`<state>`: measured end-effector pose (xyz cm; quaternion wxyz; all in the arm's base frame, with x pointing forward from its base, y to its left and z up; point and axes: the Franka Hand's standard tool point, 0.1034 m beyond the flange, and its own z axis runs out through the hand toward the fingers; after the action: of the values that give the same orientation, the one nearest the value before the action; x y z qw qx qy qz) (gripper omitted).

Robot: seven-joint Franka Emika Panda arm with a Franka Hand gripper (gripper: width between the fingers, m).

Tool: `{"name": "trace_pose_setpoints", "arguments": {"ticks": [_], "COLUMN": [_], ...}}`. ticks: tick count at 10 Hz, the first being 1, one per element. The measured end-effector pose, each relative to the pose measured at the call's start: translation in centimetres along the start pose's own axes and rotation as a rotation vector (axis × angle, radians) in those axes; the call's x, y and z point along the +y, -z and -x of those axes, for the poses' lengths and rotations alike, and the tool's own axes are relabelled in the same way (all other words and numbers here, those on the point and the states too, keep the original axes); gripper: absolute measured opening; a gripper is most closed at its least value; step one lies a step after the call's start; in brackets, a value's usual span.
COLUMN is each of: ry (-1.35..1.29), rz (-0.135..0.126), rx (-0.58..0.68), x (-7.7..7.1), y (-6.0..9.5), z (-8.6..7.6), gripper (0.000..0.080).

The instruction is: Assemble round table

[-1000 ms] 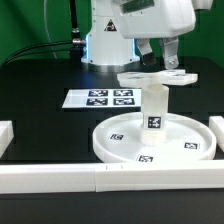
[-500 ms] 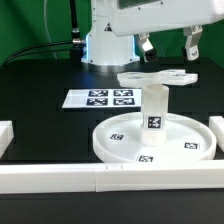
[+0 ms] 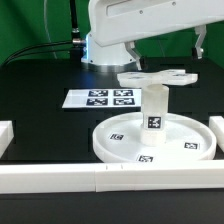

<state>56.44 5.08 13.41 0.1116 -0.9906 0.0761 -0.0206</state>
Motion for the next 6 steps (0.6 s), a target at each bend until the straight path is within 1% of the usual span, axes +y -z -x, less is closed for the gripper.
{"name": "trace_pose_setpoints", "arguments": {"ticks": [1, 2, 6], "ry": [0.12, 0.2, 0.446], "rz": [0.003, -0.004, -0.007], "rx": [-0.018, -0.04, -0.04], "x": [-0.12, -0.17, 0.03], "y": [-0.31, -0.68, -0.76], "z": [-0.25, -0.43, -0.38], "gripper": [0.0649, 0.0649, 0.0649]}}
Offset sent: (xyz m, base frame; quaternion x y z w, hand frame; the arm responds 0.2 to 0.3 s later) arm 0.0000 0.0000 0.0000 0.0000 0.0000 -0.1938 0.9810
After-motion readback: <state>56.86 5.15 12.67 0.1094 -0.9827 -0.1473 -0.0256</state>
